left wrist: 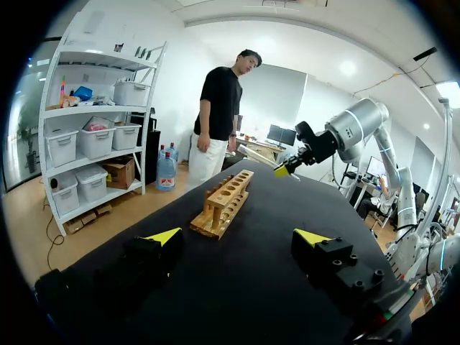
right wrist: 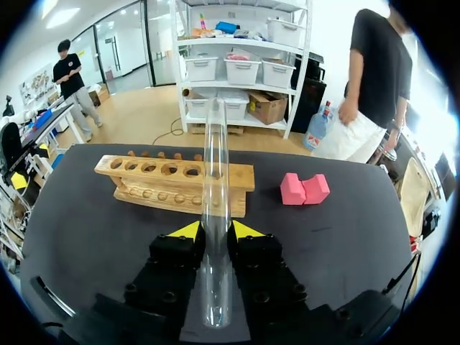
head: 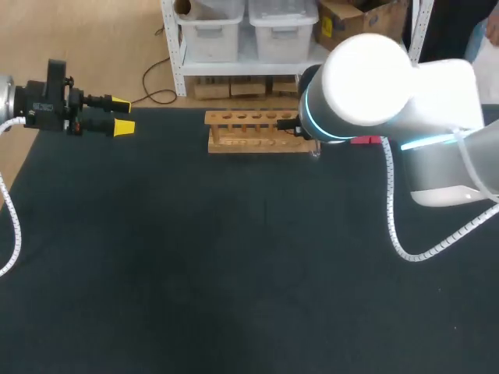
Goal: Grasp the test tube, adjust it, and insert it.
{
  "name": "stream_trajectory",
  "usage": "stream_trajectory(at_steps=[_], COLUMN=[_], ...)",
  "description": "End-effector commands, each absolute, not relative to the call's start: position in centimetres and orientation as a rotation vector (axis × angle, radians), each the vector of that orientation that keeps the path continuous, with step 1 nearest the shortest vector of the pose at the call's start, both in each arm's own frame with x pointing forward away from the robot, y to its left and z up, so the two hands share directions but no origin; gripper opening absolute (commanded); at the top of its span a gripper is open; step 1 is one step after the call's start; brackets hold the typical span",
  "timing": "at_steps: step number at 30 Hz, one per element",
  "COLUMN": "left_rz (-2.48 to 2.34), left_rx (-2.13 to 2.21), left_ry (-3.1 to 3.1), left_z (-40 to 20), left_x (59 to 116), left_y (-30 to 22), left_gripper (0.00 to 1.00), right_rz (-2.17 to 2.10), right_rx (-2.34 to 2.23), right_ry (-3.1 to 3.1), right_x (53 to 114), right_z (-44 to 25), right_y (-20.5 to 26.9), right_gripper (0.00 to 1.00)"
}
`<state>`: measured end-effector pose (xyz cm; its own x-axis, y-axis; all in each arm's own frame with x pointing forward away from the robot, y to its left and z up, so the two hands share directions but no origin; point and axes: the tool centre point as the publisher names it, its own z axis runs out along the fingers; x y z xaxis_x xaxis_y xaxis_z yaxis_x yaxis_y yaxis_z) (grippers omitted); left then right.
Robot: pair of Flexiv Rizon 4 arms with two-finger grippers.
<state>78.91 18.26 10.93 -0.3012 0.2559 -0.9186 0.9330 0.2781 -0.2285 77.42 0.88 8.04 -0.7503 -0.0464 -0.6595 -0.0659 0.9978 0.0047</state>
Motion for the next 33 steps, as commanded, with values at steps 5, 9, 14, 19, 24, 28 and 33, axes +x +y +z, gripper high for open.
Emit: stream_trajectory(at_steps=[5, 9, 14, 19, 24, 28, 33], left_rz=[-1.056, -1.056, -1.056, -1.056, -1.056, -1.056, -1.056], left_rx=[1.088, 1.088, 1.088, 1.088, 1.088, 1.088, 1.088], left_ry=[1.736, 1.736, 1.736, 1.736, 1.736, 1.736, 1.736], left_z=[10.8, 10.8, 10.8, 10.8, 10.8, 10.8, 10.8], left_x=[78.9, 78.9, 78.9, 78.9, 78.9, 78.9, 78.9], left_y=[18.3, 18.3, 18.3, 18.3, 18.3, 18.3, 18.3], left_gripper=[1.00, 1.00, 1.00, 1.00, 1.00, 1.00, 1.00], right_rz=[0.034, 0.035, 0.033, 0.020, 0.017, 0.015, 0.012], right_rx=[-0.064, -0.070, -0.069, -0.073, -0.073, -0.069, -0.066], right_ry=[2.420, 2.424, 2.434, 2.450, 2.459, 2.463, 2.469], right_x=[79.0, 79.7, 80.4, 80.9, 81.2, 81.4, 81.7], right_z=[6.7, 6.4, 5.9, 5.3, 4.9, 4.8, 4.6], right_y=[2.1, 2.6, 2.9, 3.1, 3.2, 3.2, 3.2], right_gripper=[0.00, 0.00, 0.00, 0.00, 0.00, 0.00, 0.00])
